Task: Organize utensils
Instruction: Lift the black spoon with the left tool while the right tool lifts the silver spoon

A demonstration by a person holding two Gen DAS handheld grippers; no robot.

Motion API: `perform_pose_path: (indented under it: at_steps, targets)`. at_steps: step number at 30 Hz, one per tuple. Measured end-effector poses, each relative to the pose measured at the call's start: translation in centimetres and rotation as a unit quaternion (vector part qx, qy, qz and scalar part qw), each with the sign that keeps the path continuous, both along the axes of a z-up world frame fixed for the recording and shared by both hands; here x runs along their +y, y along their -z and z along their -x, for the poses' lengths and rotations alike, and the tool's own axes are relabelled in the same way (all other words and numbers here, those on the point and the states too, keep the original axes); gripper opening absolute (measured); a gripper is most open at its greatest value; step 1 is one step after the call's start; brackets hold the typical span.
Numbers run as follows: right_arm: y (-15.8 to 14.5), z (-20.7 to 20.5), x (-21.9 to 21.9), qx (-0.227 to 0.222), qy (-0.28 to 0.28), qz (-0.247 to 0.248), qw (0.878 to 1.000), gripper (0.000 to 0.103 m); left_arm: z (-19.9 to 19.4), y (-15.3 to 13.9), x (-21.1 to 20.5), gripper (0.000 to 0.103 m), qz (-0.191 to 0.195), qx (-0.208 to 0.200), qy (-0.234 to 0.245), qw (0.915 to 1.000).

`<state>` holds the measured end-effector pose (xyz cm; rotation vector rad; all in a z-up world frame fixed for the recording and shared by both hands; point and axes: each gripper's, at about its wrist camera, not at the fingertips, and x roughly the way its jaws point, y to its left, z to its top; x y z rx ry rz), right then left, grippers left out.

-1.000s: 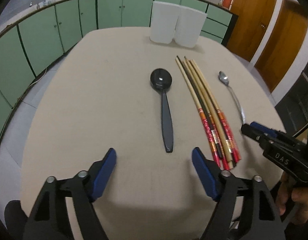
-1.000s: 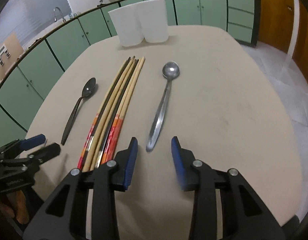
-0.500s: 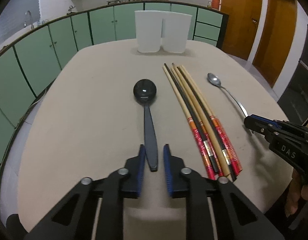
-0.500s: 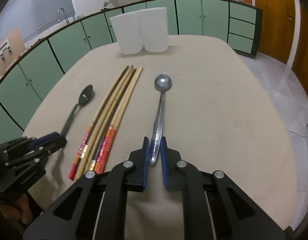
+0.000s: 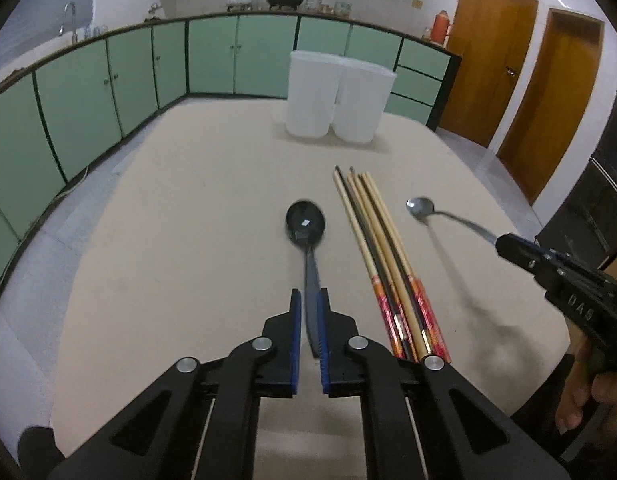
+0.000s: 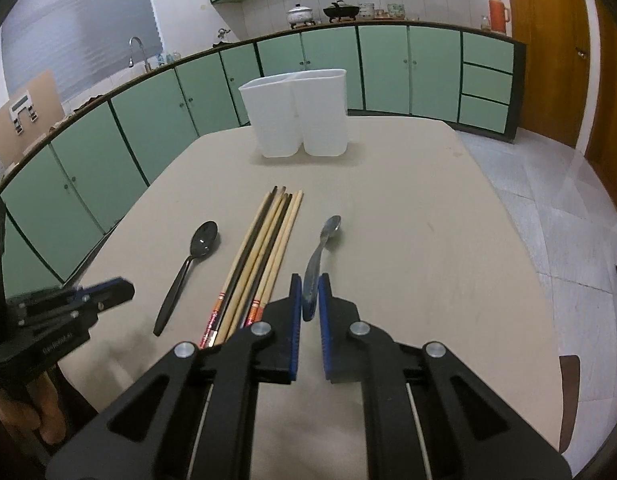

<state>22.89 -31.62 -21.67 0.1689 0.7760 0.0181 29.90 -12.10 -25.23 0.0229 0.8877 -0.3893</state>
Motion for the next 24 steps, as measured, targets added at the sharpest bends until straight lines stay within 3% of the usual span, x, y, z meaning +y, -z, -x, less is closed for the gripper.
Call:
perform_pose_path:
  at_steps: [2,4,5,9,15,19,24]
  targets:
    - [0.5,0.2,-0.2,0.005,0.004,-0.004,1.000,0.007,0.1,1.3,-0.4,0.020,-0.011,0.013,-0.001,0.9999]
    - [0.9,0.5,-0.2,0.009,0.004,-0.006,1.000,0.007,0.2,2.4,-0.8,0.043,-0.018,0.020,-0.003,0.9996]
    - [1.1,0.7,-0.2,0.010,0.004,-0.007,1.000,0.007,0.3,2.8,-1.0,0.044,-0.023,0.023,0.000,0.9995]
    - [1.4,0.9,-0.6,0.012,0.008,-0.011,1.000,0.007,-0.2,3.5,-1.6,0.043,-0.040,0.020,0.007,0.9990]
    - [1.2,0.8,-1.1,0.008,0.015,-0.015,1.000,0.008,-0.4,3.6,-2.1,0.011,-0.042,0.018,0.019,0.9988]
    - [0.8,0.9,-0.9,0.004,0.014,-0.012,1.000,0.008,-0.2,3.0,-1.7,0.010,-0.029,0.026,0.018,0.9991]
    - [-0.3,1.1,-1.0,-0.010,0.012,-0.007,1.000,0.008,-0.4,-0.9,-0.8,0.010,-0.014,-0.005,0.013,0.9998]
